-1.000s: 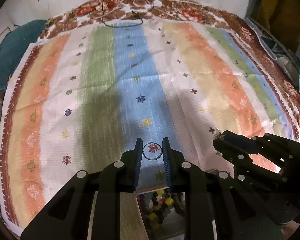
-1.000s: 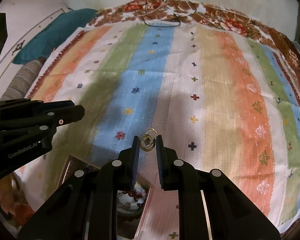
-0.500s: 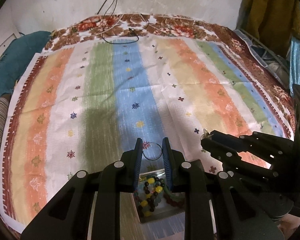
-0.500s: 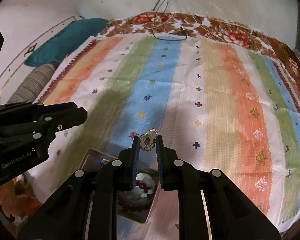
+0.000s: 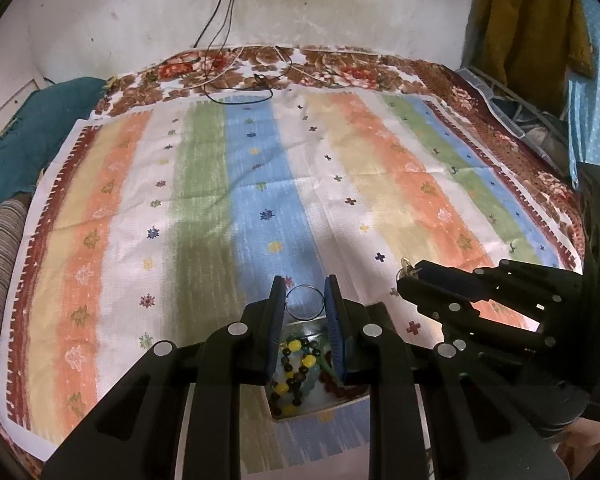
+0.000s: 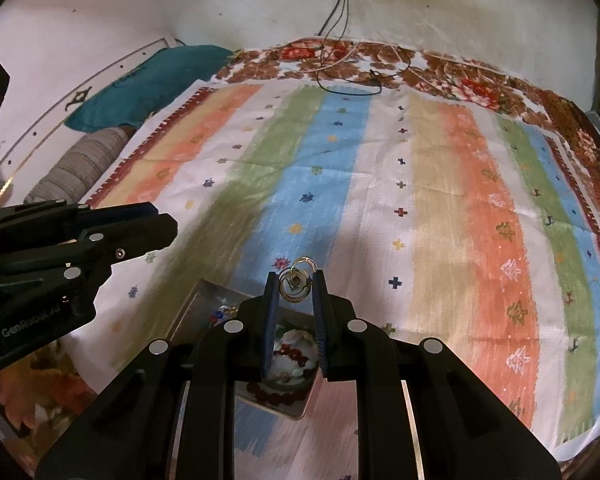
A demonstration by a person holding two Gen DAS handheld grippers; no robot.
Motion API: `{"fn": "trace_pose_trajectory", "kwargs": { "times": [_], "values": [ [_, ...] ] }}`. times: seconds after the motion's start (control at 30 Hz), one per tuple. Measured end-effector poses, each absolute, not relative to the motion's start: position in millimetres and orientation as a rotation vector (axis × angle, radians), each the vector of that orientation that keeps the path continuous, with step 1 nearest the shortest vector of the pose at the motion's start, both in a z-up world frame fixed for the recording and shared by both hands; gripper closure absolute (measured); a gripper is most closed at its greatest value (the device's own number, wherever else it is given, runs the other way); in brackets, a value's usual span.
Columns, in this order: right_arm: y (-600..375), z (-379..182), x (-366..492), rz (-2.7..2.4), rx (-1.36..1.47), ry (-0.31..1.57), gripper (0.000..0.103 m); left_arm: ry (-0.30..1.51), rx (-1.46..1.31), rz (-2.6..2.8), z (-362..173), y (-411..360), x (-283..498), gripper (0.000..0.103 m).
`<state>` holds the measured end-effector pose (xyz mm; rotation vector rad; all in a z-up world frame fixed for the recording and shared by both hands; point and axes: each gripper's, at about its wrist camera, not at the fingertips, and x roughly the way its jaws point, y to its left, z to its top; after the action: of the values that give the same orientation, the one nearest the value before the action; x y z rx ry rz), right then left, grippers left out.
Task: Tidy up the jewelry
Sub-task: 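Lift both rings and carry them over the silver tin, then lower both rings into the tin and open both grippers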
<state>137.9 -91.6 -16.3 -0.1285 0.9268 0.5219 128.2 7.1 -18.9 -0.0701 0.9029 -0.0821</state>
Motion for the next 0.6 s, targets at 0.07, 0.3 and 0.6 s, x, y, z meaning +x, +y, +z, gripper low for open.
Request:
{"fn": "trace_pose_trajectory", "kwargs": {
  "times": [0.07,0.3,0.6],
  "values": [
    [-92,-16,135,0.537,-0.12,0.931,0.085,0.896,-0.057,-0.075,-19,5,123,0.083],
    [-91,-18,123,0.588,-0.096,0.959,0.085,0.904,-0.077,-0.074,-23,7,110,0.083],
    [-89,-26,115,0.598,-0.089,0.994,0.063,0.911,-0.149,-0.07,-25,13,106,0.065]
  ]
}}
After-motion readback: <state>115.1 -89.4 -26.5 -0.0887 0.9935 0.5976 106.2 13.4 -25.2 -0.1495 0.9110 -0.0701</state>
